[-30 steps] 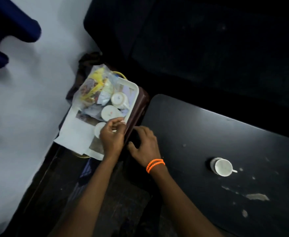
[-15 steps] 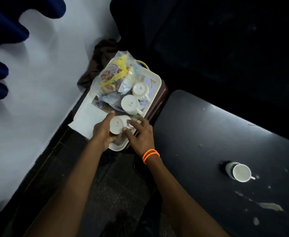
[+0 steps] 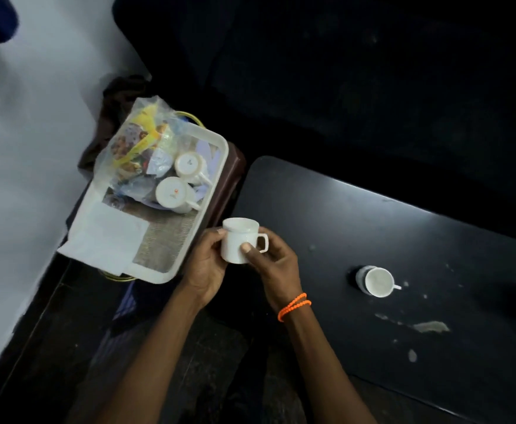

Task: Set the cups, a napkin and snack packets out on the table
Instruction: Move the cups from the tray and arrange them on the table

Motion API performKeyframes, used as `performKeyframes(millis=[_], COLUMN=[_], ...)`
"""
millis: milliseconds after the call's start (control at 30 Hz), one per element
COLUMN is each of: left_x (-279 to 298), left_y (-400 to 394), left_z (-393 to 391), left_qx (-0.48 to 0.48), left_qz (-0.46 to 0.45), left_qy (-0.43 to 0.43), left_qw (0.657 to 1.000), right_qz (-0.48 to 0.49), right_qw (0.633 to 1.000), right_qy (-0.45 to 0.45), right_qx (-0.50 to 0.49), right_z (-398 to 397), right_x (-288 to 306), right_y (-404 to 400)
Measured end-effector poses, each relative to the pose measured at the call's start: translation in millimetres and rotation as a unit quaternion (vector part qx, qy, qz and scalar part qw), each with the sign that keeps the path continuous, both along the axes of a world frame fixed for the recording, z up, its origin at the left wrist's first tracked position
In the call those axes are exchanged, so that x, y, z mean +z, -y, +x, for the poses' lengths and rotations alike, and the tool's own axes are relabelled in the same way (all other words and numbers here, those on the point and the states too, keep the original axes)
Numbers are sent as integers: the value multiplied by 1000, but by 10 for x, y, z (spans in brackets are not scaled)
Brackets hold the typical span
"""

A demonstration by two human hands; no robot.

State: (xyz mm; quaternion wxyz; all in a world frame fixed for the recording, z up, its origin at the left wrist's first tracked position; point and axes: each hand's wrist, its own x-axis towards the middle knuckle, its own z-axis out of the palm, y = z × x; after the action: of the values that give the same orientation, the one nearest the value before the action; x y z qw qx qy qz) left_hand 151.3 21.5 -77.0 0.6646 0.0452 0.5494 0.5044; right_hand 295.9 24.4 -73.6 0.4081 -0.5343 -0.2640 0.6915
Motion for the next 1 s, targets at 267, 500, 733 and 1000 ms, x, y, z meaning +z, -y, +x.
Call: performKeyframes(millis=[267,500,733,1000], left_x=[-494,-633,-604,-579], left_y=[-67,34,51,115], left_z=[1160,1751,2046,2173], left_qx=[-235,-383,-396,-378], left_qz=[-24,-1,-4,-17], left_qy=[-126,-211,-204,-226], left_qw=[963,899,895,898], right_qz=[-27,-111,-119,-237], right_qw=[974,933,910,853], right_qy=[172,230,256,290], right_qx=[-146,-254,-303,-363], right_z=[1038,1298,1401,1246], right_x=[-366,-562,-627,-680], right_y=[427,824,839,919])
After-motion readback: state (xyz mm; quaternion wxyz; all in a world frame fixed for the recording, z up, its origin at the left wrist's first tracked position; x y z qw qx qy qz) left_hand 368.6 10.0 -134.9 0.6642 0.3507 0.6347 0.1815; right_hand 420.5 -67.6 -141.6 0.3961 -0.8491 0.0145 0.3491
